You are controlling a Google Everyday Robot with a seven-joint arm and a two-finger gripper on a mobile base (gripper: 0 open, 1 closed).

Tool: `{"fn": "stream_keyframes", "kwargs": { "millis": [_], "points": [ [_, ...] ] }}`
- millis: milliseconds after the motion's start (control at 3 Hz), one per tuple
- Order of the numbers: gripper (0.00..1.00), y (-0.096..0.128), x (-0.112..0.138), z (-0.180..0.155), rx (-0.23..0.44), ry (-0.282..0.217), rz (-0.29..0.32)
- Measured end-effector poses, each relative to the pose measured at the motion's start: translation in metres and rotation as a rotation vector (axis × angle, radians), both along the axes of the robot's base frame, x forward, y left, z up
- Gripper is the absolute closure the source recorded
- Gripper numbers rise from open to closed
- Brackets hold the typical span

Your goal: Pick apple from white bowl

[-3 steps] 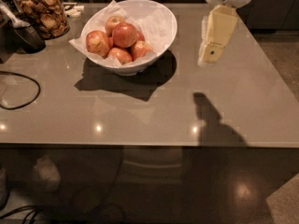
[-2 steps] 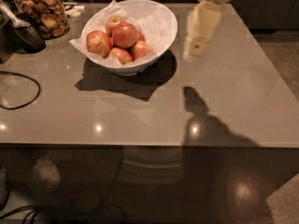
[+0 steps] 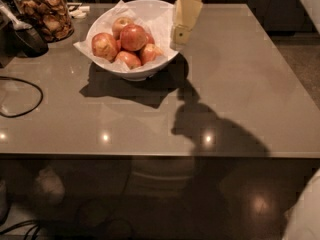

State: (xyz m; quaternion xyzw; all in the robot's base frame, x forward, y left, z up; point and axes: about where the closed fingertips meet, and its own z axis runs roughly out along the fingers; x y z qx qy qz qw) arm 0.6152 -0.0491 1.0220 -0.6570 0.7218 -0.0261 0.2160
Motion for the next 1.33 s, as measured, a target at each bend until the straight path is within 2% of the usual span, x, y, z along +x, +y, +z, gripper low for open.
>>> {"fn": "stream_keyframes", "kwargs": {
  "millis": [333, 1000, 1333],
  "points": [
    [0.0, 0.01, 0.015, -0.006, 0.107, -0.023, -0.006],
    [0.0, 0.065, 0.056, -0.003, 0.3, 0.01, 0.095],
    [0.0, 0.065, 0.056, -0.003, 0.3, 0.01, 0.095]
  ]
}}
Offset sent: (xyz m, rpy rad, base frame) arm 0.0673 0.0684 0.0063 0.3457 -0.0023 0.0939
